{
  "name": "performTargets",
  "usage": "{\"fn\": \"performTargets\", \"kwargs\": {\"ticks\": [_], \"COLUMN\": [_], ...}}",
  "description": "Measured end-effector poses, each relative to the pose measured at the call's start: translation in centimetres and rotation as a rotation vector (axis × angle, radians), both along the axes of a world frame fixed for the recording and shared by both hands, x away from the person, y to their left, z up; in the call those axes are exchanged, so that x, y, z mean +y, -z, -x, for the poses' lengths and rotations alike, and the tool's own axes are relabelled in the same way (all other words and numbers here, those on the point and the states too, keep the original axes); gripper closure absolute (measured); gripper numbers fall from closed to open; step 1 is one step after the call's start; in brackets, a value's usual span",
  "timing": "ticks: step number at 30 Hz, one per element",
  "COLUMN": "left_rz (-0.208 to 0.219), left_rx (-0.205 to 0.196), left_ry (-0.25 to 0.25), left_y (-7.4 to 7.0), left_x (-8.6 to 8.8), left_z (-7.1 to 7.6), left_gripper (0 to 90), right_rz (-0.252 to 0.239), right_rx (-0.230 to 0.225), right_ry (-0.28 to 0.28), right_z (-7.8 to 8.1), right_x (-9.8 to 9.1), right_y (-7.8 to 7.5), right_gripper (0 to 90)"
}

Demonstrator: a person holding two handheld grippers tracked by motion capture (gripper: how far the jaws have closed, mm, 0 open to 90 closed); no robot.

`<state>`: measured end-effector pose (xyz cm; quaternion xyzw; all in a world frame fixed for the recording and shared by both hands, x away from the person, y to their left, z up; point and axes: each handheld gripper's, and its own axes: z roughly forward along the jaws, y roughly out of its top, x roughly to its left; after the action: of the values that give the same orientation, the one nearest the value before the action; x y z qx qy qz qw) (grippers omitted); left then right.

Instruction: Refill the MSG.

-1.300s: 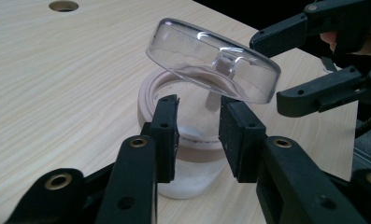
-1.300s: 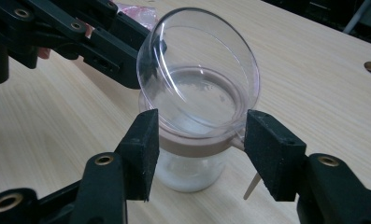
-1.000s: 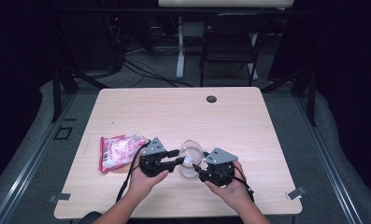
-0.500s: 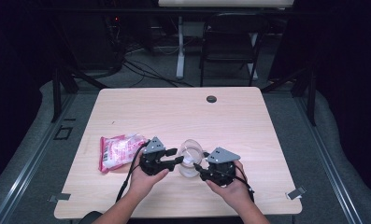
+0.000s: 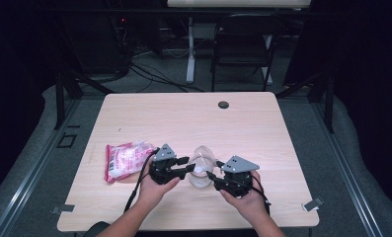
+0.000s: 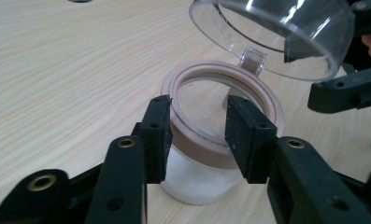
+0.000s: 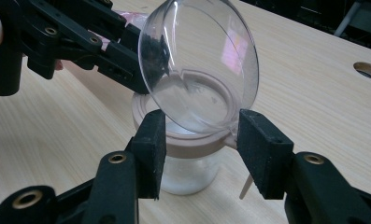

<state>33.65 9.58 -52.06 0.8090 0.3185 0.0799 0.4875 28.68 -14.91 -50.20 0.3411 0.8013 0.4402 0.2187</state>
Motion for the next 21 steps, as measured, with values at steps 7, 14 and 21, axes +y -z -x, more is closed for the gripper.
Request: {"fn": "performTargets", "kwargs": {"ticks": [7,14,21], "left_rz": [-0.005,-0.003,0.000], "left_rx": [-0.004,-0.006,-0.004], "left_ry": [0.004,0.007,0.006], "left_y": [0.0,0.0,0.0], "left_x": [0.0,0.1,0.1], "left_z": [0.0,0.0,0.0], "left_gripper": [62.1,62.1,62.1], "right_rz": [-0.017,-0.016,-0.022], "right_rx": [0.005,0.012,0.017], "right_ry": [0.019,0.034,0.042], "right_z": [0.0,0.0,-0.2], "right_x": [-0.7,-1.3,-1.7], "right_y": [0.0,0.2,0.3], "right_gripper": [53.9,55.9,57.7]}}
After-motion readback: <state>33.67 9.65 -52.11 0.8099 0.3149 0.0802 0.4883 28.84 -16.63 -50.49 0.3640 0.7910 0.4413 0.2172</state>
